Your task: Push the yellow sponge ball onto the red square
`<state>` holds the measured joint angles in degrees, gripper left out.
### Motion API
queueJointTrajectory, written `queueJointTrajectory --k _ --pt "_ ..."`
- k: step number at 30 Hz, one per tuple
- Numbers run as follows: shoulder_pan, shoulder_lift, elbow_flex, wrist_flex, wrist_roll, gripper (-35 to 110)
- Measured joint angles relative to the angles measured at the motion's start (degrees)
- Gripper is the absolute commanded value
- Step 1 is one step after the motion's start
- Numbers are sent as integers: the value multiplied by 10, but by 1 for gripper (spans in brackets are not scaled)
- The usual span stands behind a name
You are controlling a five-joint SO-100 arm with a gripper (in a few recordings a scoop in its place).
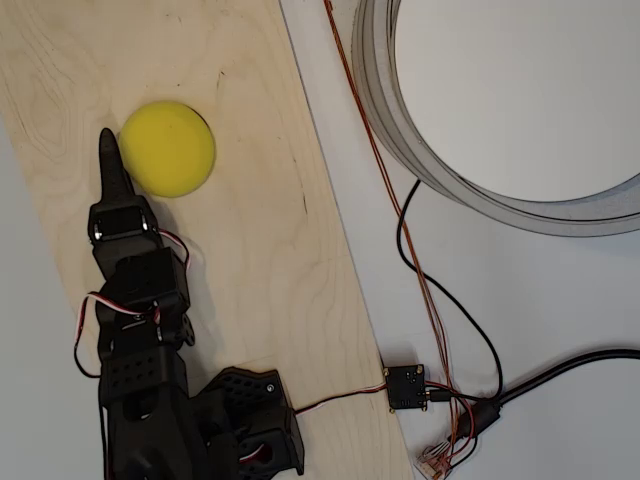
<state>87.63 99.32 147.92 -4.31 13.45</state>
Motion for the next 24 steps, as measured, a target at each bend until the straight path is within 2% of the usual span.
queueJointTrajectory --k 18,24 --pt "-3 23 -3 0 21 33" --pt "-5 39 -54 0 1 35"
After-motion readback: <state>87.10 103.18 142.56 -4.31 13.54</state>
